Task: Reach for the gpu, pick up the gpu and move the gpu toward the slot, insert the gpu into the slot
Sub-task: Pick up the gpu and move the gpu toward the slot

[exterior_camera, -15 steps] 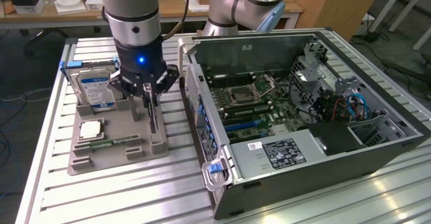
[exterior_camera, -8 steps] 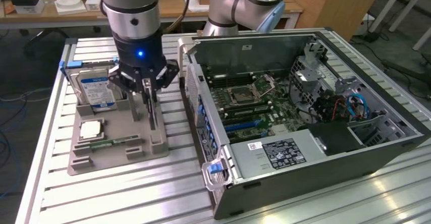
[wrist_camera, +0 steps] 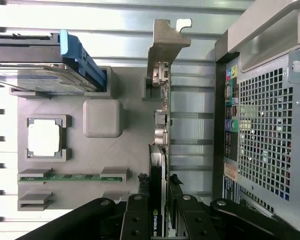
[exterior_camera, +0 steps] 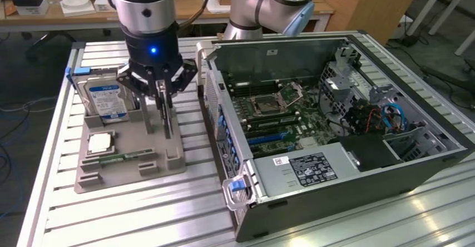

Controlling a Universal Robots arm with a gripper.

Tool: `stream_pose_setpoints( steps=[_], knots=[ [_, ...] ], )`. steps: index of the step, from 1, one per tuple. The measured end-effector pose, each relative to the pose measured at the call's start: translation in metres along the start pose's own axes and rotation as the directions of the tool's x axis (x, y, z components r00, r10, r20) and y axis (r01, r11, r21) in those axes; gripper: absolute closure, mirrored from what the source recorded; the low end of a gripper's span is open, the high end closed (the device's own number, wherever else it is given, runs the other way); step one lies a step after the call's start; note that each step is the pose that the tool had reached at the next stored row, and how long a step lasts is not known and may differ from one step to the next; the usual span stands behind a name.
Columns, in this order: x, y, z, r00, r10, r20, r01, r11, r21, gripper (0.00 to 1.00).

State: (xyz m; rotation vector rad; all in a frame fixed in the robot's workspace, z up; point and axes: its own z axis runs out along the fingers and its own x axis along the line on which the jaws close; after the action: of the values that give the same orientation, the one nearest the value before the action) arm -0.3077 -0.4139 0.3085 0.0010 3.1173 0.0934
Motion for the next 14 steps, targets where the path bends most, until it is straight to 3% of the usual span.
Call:
stream_pose_setpoints(
  steps=[14],
  knots=[
    [-0.001,0.0017,-0.0276,1.0,0.0,0.0,0.0,1.0,0.0,0.74]
  ],
)
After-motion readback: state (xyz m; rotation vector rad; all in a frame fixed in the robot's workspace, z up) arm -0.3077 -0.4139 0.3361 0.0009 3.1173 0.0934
